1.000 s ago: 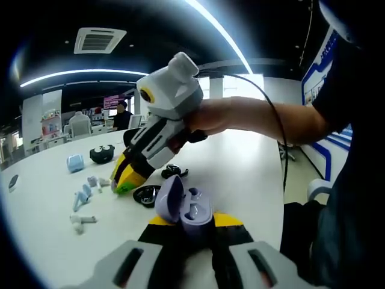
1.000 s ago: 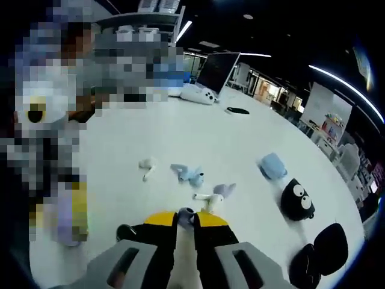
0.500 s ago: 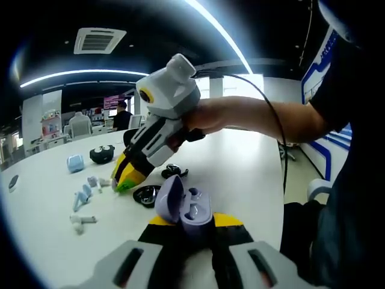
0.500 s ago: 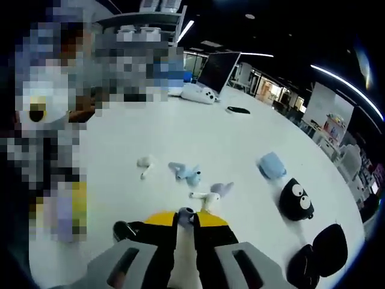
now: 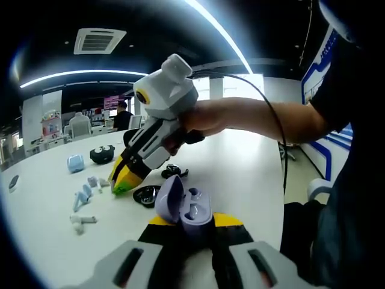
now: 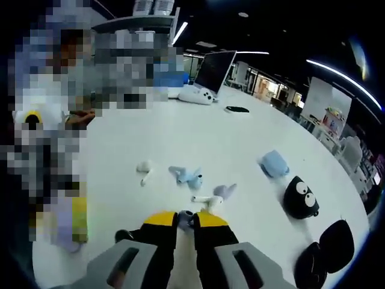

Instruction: Pick up the earbuds from the table and place the earbuds into the earbud case

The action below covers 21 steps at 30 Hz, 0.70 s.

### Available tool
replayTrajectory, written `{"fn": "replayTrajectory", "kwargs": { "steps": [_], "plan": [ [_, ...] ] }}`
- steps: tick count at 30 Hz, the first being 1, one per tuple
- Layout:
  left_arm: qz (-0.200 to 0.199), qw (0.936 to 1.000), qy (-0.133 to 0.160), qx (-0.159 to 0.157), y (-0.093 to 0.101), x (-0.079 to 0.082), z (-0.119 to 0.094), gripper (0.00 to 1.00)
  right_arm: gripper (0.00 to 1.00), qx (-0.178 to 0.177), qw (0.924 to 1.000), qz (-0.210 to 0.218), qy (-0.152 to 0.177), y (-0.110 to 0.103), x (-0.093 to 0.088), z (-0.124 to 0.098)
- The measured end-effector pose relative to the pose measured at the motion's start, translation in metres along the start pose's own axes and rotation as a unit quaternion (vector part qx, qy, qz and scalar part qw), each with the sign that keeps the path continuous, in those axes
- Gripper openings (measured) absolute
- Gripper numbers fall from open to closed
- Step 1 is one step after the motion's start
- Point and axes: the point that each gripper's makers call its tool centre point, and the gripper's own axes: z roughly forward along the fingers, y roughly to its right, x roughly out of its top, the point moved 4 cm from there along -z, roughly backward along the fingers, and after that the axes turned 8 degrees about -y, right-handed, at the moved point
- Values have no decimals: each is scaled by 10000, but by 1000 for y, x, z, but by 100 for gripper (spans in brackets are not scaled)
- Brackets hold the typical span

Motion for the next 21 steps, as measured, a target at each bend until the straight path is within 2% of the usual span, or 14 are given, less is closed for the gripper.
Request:
{"fn": "replayTrajectory", "kwargs": {
  "steps": [10, 18, 21],
  "plan": [
    [3, 10000, 0, 0, 0, 0, 0, 19, 10, 51, 9992, 348, 171, 3, -2, -6],
    [1, 10000, 0, -3, 0, 0, -1, 19, 10, 174, 9957, 759, 509, 2, -2, -14],
    [1, 10000, -1, -4, 0, 0, -1, 19, 10, 279, 9909, 1071, 761, -1, 0, -19]
  ]
}}
